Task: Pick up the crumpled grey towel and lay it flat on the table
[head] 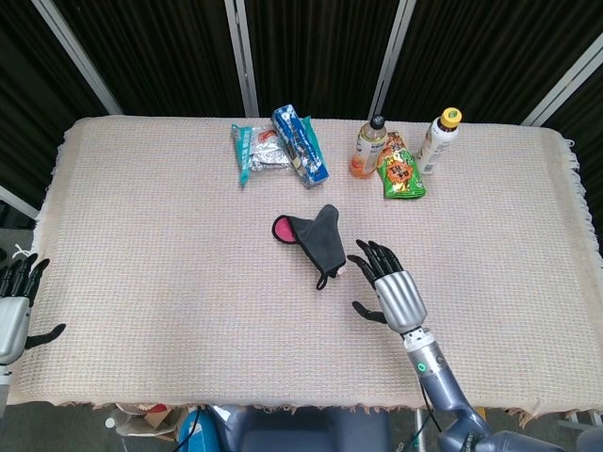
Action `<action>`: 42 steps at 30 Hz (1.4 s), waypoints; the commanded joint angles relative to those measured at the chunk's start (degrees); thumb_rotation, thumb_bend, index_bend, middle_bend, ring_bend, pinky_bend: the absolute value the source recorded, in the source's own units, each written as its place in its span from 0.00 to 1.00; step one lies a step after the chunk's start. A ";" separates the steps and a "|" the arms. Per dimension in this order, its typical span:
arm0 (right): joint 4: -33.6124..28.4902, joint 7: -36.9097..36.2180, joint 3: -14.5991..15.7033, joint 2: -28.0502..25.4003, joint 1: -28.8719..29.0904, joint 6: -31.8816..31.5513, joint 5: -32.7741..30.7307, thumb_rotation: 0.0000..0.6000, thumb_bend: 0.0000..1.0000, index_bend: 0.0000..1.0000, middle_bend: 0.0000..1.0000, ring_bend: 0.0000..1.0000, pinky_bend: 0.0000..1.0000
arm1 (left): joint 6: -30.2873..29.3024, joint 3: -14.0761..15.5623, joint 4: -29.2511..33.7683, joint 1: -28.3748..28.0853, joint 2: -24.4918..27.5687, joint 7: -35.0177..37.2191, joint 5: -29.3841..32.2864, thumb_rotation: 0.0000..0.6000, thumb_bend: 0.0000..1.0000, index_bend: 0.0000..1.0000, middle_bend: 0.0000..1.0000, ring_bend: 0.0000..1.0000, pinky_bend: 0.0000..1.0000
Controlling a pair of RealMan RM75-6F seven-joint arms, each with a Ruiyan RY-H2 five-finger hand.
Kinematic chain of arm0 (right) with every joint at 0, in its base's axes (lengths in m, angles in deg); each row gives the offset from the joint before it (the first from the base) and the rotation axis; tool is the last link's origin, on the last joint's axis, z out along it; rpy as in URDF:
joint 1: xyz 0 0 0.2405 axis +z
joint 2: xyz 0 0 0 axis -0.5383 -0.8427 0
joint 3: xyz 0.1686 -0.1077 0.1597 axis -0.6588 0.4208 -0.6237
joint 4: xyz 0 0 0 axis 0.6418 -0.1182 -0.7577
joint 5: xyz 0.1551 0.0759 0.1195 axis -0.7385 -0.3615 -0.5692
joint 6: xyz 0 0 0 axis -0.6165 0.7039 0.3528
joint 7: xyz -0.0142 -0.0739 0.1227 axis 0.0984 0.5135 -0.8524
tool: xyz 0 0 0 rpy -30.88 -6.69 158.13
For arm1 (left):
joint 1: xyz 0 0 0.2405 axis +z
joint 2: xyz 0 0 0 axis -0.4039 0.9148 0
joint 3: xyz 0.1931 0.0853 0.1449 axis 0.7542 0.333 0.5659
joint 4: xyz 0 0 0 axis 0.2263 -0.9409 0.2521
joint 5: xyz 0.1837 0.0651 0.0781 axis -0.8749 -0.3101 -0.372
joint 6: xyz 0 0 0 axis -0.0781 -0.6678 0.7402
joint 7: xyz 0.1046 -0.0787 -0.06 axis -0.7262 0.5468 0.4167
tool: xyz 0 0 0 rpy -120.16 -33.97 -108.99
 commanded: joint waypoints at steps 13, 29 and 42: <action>11.50 1.88 -4.46 12.39 7.14 2.56 -5.46 1.00 0.21 0.12 0.09 0.06 0.13 | 1.59 -0.17 -0.15 -0.14 0.94 1.94 1.61 1.00 0.00 0.00 0.00 0.00 0.02; 22.70 -2.18 -3.96 17.92 9.57 3.03 -7.47 1.00 0.21 0.12 0.09 0.06 0.13 | 1.68 -0.28 0.47 -0.14 1.35 2.77 1.86 1.00 0.00 0.00 0.00 0.00 0.02; 26.40 -3.81 -3.78 19.40 10.62 2.06 -7.86 1.00 0.21 0.12 0.09 0.06 0.13 | 1.68 -0.24 0.06 -0.23 0.95 2.77 1.81 1.00 0.00 0.00 0.00 0.00 0.02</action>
